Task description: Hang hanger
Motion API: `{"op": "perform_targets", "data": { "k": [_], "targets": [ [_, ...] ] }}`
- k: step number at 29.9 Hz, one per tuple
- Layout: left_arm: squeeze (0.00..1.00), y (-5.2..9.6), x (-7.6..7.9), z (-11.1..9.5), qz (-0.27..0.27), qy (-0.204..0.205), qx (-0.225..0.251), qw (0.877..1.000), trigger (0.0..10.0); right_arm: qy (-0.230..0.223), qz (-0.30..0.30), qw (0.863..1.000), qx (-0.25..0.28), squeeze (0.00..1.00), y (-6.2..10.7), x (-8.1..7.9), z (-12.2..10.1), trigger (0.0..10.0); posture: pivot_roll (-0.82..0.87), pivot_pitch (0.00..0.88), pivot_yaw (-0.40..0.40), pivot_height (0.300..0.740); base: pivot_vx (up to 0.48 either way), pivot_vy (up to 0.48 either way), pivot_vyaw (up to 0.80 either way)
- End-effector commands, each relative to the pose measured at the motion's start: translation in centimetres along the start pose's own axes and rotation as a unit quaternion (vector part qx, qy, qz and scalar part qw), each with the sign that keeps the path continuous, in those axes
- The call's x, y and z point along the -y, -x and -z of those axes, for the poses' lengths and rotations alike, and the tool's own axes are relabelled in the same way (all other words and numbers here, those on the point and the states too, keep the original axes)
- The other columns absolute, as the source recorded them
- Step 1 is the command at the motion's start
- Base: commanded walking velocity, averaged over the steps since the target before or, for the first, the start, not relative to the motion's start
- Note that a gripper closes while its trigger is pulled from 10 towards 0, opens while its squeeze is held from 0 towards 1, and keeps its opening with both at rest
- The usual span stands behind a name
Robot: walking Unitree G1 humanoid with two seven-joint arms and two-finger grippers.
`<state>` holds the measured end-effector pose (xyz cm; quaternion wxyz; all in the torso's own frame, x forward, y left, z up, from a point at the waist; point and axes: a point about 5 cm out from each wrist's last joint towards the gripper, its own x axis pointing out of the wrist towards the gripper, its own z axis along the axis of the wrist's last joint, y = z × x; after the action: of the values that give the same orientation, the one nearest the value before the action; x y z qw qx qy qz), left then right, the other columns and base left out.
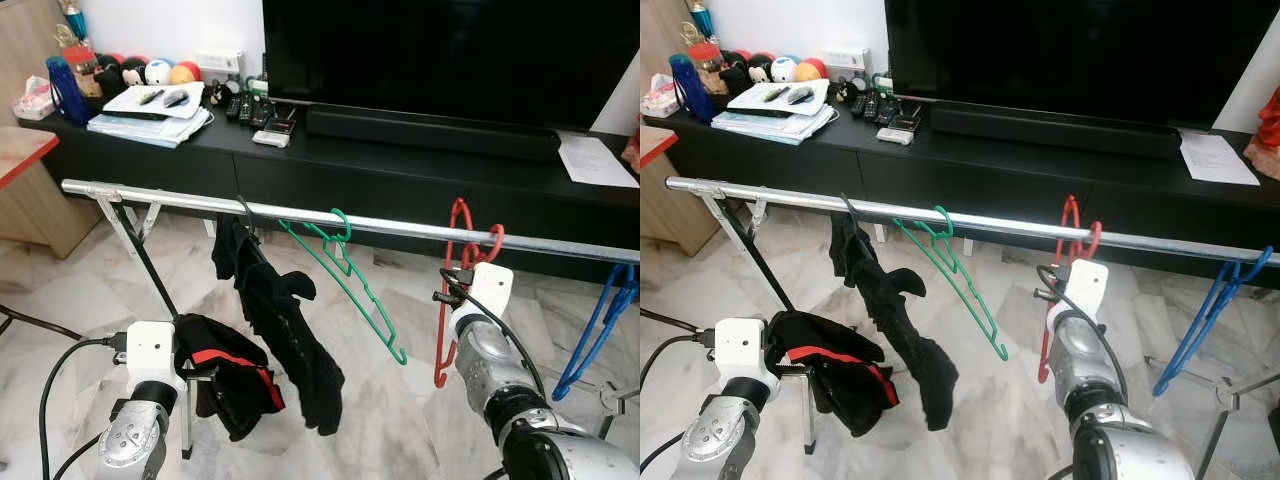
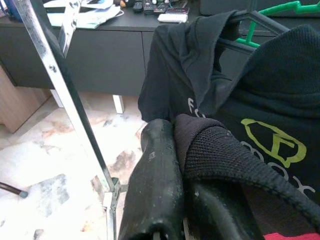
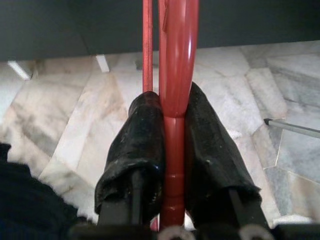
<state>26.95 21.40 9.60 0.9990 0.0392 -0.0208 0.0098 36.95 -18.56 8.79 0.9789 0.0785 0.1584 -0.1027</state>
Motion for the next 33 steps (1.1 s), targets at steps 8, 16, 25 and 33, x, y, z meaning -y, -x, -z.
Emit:
{"op": "perform_targets", "data": {
  "k": [8,16,25,33],
  "targets": [
    [0.0,0.0,0.0,-0.6,0.002,-0.003,0.006,1.0,10.0,0.017,-0.02,0.999,-0.022,0.0,-0.1,-0.6,0.0,10.0,0.07,0.152,-0.024,0.74,0.0,0.0,0.0],
    [0.0,0.0,0.1,-0.5,0.003,-0.002,0.006,1.0,10.0,0.011,-0.023,0.999,-0.029,1.0,0.0,-0.4,0.7,10.0,0.07,0.152,-0.027,0.74,0.0,0.0,0.0],
    [0.0,0.0,0.2,-0.5,0.002,-0.001,0.005,1.0,10.0,0.009,-0.029,0.999,-0.022,0.0,0.1,-0.4,0.8,10.0,0.07,0.152,-0.028,0.74,0.0,0.0,0.0],
    [0.0,0.0,0.3,-0.4,0.002,0.001,0.005,1.0,10.0,-0.006,-0.038,0.999,0.011,1.0,0.2,-0.4,0.5,10.0,0.07,0.152,-0.029,0.74,0.0,0.0,0.0]
  ]
}}
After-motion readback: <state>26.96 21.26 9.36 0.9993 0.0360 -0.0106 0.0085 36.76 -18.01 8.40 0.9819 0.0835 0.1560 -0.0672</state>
